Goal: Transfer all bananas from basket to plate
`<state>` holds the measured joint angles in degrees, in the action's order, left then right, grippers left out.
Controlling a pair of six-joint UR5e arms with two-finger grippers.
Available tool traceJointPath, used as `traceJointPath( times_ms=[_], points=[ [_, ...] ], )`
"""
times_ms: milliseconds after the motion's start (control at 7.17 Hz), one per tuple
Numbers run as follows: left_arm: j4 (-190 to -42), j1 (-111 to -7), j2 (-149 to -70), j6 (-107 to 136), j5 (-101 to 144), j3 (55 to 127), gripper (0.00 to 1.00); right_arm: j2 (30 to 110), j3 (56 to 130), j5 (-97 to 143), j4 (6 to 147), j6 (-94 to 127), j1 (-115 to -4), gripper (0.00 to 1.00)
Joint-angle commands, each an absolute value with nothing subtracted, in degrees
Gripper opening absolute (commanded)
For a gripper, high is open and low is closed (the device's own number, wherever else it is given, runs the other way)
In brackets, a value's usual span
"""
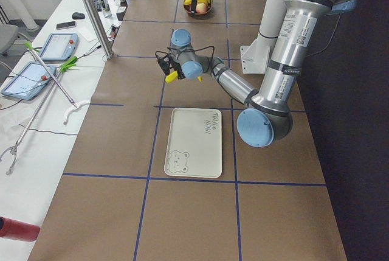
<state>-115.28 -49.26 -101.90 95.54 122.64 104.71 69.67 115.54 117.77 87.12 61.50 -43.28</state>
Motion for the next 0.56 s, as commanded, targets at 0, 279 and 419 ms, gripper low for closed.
traceJointPath(
  times_ms=[0, 279, 419],
  points=[
    [-115.92, -54.11, -90.39, 85.29, 122.78, 105.13, 0.00, 78.27, 115.58, 122.23, 89.12, 43.85, -51.29, 1.00],
    [-115.93, -58.34, -84.49, 72.74, 122.96, 103.46, 0.00, 84.96, 115.40, 125.76, 88.86, 30.73, -58.33, 1.00],
    [-116.01, -59.84, -83.42, 69.29, 123.48, 100.66, 0.00, 88.04, 115.23, 126.03, 88.77, 25.28, -60.27, 1.00]
  ],
)
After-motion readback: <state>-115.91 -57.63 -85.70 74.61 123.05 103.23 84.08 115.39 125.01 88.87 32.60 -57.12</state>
